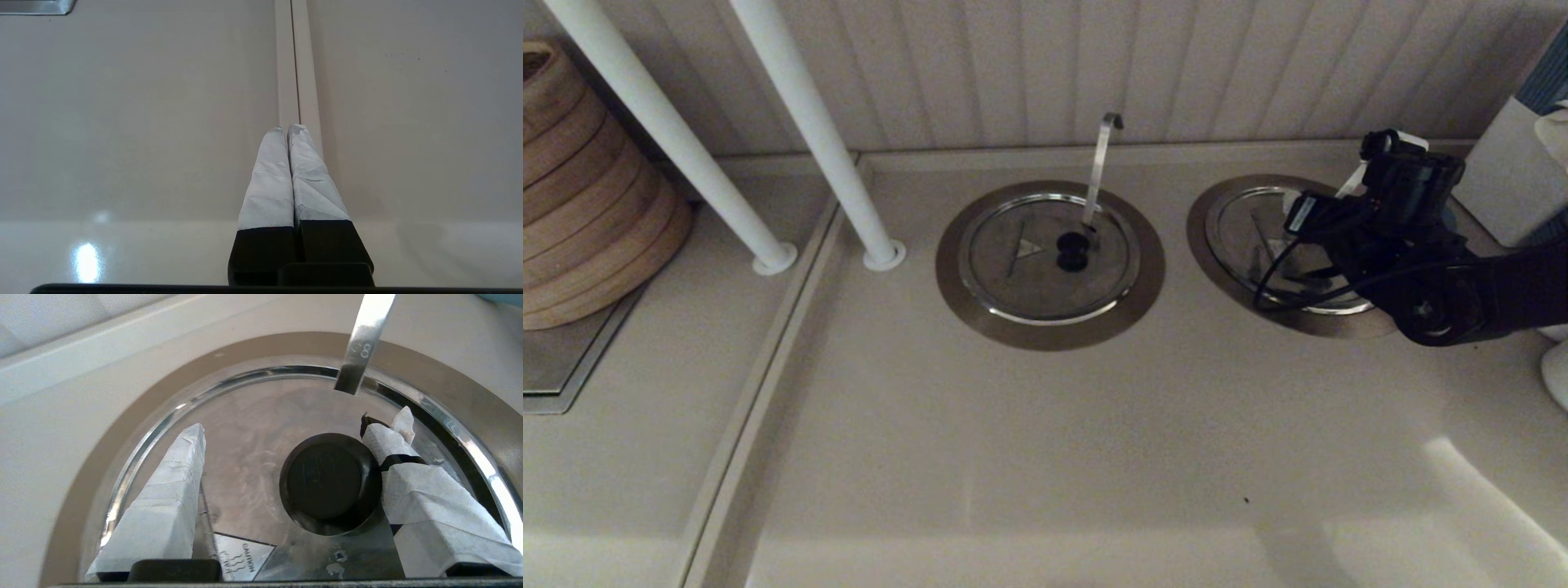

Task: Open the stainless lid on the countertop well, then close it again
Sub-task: Open the lid

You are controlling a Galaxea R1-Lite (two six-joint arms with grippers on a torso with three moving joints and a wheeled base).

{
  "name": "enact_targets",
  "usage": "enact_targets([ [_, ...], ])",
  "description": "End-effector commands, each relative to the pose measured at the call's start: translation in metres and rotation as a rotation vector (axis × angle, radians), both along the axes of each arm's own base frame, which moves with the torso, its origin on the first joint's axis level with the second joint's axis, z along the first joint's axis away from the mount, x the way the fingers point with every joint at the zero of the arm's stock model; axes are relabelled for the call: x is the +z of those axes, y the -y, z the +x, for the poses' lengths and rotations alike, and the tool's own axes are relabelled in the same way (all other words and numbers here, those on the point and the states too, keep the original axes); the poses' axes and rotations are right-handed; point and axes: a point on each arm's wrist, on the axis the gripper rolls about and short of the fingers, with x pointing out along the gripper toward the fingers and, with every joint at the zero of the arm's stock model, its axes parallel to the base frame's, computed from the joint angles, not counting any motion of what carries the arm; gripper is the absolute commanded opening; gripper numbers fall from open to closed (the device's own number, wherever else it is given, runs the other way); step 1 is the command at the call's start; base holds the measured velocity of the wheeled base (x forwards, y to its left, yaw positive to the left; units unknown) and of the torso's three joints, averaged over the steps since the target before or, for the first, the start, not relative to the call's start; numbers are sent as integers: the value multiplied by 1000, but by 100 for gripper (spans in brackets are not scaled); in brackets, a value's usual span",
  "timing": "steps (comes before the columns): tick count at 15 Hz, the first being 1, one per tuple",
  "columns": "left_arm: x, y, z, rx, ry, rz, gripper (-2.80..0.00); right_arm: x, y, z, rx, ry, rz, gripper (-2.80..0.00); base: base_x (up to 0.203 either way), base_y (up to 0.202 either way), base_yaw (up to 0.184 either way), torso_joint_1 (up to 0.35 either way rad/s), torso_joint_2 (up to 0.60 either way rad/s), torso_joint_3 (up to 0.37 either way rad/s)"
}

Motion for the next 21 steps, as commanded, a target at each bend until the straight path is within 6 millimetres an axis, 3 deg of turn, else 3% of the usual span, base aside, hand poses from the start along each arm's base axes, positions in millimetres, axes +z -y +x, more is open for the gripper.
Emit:
enact_targets([
  [1, 0, 0, 0, 0, -1, -1, -280, 2, -5, -2, 11, 7, 3, 0, 0, 0, 0, 0, 0, 0],
  [14, 0, 0, 0, 0, -1, -1, -280, 25, -12, -17, 32, 77, 12, 0, 0, 0, 0, 0, 0, 0],
  [21, 0, 0, 0, 0, -1, -1, -280, 25, -17, -19, 44, 82, 14, 0, 0, 0, 0, 0, 0, 0],
])
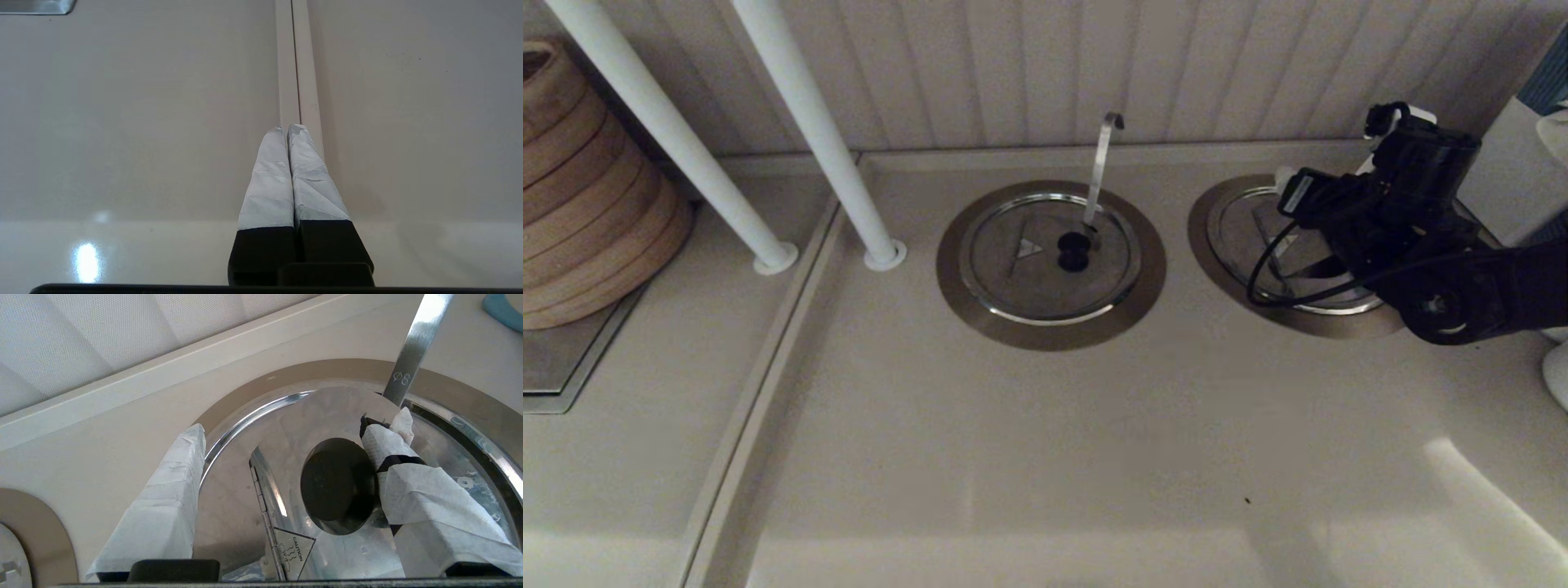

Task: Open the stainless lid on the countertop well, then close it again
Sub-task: Open the lid

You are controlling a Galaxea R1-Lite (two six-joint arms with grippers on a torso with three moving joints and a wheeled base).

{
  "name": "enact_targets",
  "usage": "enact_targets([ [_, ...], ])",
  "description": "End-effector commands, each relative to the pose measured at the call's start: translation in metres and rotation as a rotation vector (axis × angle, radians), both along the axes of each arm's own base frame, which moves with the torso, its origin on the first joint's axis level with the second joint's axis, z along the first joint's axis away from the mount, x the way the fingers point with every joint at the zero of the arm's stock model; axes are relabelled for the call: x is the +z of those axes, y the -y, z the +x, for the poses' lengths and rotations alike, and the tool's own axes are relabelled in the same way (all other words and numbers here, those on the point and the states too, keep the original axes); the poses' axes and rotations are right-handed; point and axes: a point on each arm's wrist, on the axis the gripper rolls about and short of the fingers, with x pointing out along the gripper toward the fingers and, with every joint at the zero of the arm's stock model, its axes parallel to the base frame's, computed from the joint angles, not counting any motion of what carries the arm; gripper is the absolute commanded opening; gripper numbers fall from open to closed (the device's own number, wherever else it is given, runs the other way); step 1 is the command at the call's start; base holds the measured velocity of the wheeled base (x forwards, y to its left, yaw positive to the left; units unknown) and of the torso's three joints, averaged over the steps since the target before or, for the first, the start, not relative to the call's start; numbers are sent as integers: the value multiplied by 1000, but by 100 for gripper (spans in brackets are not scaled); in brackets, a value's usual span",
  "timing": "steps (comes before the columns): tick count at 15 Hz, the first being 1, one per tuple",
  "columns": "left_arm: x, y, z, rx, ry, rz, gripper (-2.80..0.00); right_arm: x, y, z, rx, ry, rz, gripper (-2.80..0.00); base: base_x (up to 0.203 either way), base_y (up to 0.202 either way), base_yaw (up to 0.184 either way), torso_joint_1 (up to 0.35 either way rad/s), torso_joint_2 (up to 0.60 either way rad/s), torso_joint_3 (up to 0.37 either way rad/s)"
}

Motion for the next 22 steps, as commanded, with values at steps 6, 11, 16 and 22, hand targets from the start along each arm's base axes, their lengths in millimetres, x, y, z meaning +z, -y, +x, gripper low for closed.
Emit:
enact_targets([
  [6, 0, 0, 0, 1, -1, 0, -280, -3, -14, -6, 24, 2, -2, 0, 0, 0, 0, 0, 0, 0],
  [11, 0, 0, 0, 1, -1, 0, -280, -6, -25, -11, 50, -4, -7, 0, 0, 0, 0, 0, 0, 0],
  [16, 0, 0, 0, 1, -1, 0, -280, -1, -36, -20, 74, 5, -5, 0, 0, 0, 0, 0, 0, 0],
  [22, 0, 0, 0, 0, -1, 0, -280, -3, -52, -31, 125, 5, -5, 0, 0, 0, 0, 0, 0, 0],
])
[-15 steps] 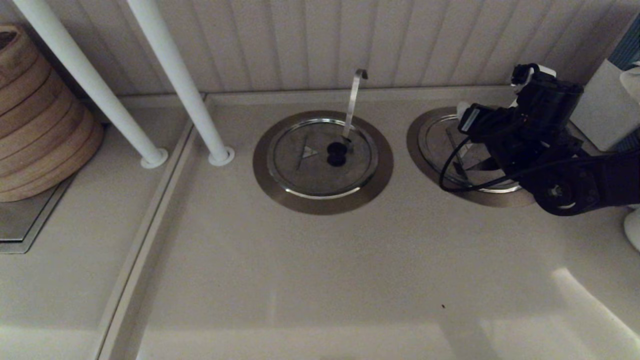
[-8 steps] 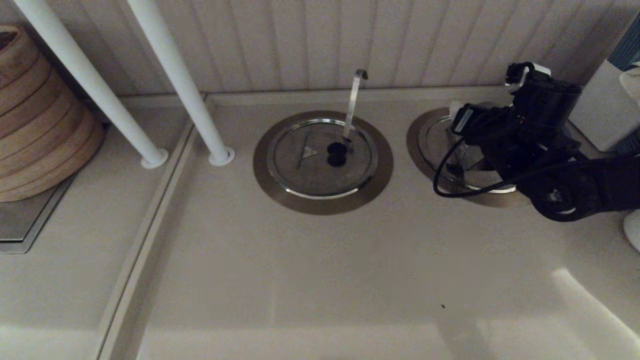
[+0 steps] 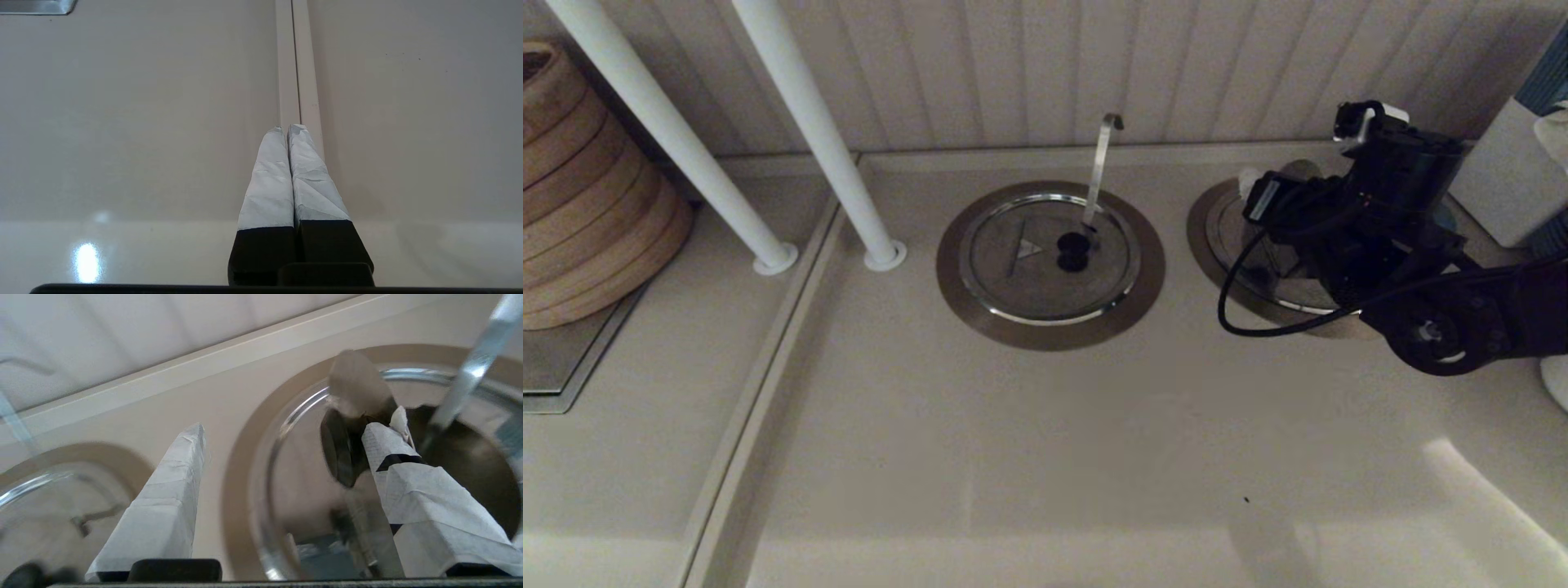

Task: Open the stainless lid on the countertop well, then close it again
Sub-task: Open the lid

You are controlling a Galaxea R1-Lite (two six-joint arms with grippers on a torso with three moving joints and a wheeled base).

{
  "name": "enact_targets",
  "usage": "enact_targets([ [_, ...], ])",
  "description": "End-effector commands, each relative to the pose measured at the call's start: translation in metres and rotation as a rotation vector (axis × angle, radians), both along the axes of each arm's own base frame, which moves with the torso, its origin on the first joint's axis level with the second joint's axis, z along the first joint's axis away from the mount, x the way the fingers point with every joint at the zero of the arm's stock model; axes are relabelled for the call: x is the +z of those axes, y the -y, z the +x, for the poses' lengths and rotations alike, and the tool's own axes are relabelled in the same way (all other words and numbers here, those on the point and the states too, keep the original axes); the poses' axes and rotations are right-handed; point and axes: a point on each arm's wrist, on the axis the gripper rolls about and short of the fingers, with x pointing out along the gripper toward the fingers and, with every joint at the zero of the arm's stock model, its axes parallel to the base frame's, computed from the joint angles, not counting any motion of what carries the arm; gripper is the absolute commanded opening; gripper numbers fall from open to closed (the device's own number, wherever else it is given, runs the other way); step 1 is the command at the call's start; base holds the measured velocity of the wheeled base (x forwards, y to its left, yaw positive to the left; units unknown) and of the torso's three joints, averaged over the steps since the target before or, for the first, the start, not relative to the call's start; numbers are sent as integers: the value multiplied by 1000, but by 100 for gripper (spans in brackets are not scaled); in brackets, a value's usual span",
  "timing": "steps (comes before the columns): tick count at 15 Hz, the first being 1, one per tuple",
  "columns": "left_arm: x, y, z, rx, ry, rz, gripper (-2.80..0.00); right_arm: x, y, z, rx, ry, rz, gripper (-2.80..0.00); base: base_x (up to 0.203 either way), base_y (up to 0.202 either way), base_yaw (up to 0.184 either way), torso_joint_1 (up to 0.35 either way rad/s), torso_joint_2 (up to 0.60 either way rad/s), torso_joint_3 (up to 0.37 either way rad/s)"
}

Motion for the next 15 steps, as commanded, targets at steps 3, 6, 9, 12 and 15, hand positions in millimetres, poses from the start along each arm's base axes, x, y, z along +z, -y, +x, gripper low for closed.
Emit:
enact_targets([
  [3, 0, 0, 0, 1, -1, -1, -280, 1, -12, -10, 35, 6, 2, 0, 0, 0, 0, 0, 0, 0],
  [6, 0, 0, 0, 1, -1, -1, -280, 1, -20, -17, 64, 1, 0, 0, 0, 0, 0, 0, 0, 0],
  [9, 0, 0, 0, 0, -1, -1, -280, 6, -28, -29, 96, 12, 4, 0, 0, 0, 0, 0, 0, 0],
  [12, 0, 0, 0, 0, -1, -1, -280, 14, -39, -47, 147, 27, 11, 0, 0, 0, 0, 0, 0, 0],
  [15, 0, 0, 0, 0, -1, -1, -280, 30, -48, -74, 207, 61, 23, 0, 0, 0, 0, 0, 0, 0],
])
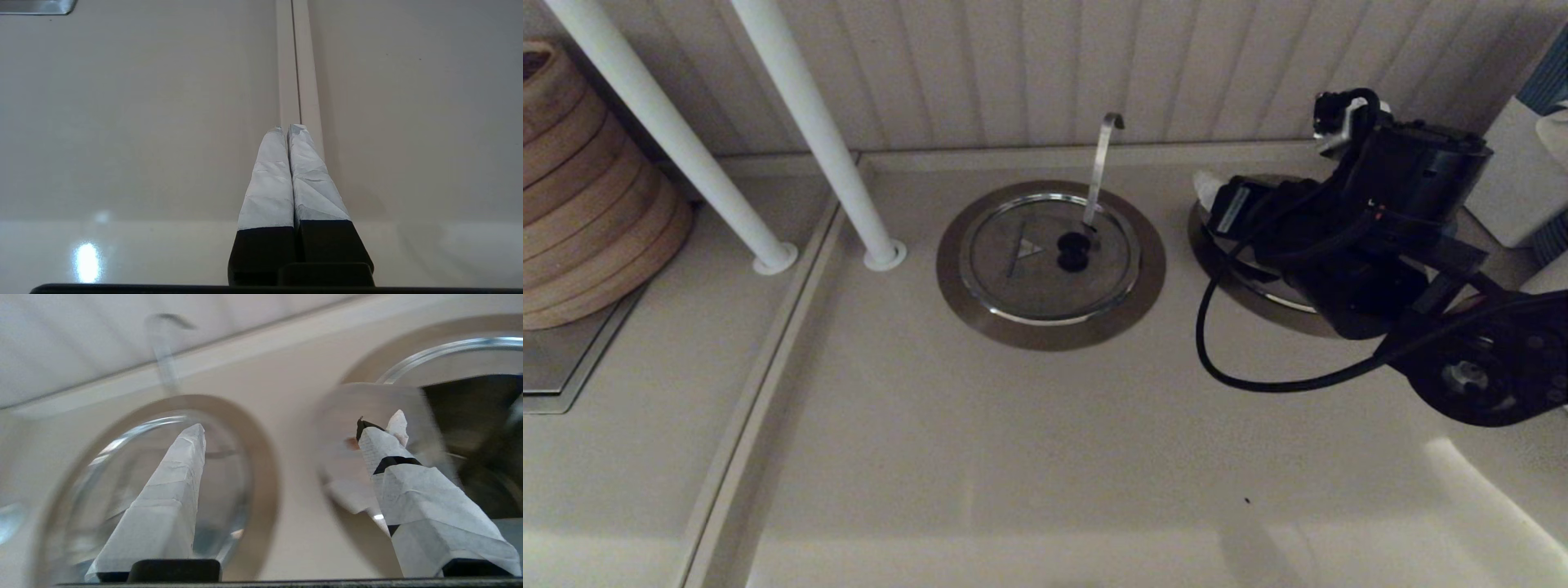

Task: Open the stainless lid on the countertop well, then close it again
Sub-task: Stir with a spoon

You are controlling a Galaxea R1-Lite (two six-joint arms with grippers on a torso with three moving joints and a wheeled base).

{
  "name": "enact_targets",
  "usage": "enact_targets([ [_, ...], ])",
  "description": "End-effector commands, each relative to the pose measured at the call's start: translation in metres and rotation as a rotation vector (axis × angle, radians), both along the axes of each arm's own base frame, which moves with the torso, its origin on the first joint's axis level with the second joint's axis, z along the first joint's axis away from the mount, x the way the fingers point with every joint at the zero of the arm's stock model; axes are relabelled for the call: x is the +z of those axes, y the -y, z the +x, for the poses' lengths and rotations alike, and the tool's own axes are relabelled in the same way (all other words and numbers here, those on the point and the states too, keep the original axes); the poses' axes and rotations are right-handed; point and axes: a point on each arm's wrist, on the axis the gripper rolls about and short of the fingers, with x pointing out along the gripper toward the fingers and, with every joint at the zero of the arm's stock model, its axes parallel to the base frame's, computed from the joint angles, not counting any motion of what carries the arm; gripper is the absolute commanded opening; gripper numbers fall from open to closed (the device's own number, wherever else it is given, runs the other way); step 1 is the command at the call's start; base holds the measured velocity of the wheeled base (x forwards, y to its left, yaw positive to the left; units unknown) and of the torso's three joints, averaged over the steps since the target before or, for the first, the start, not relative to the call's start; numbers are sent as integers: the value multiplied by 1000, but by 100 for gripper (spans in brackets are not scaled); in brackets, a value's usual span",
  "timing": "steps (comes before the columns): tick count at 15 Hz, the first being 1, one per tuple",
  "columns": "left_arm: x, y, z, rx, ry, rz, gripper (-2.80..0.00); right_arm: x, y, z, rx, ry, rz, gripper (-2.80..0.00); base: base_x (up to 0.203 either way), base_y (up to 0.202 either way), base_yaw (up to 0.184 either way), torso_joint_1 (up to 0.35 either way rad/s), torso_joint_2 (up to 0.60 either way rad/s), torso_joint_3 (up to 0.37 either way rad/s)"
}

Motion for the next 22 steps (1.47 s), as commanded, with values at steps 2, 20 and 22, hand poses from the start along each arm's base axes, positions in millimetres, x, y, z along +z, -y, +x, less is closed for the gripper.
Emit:
enact_targets([
  [2, 0, 0, 0, 2, -1, 0, -280, 24, 1, -28, 33, 61, 13, 0, 0, 0, 0, 0, 0, 0],
  [20, 0, 0, 0, 0, -1, 0, -280, 34, 165, 106, -527, -142, -226, 0, 0, 0, 0, 0, 0, 0],
  [22, 0, 0, 0, 0, -1, 0, -280, 31, 180, 111, -571, -187, -232, 0, 0, 0, 0, 0, 0, 0],
])
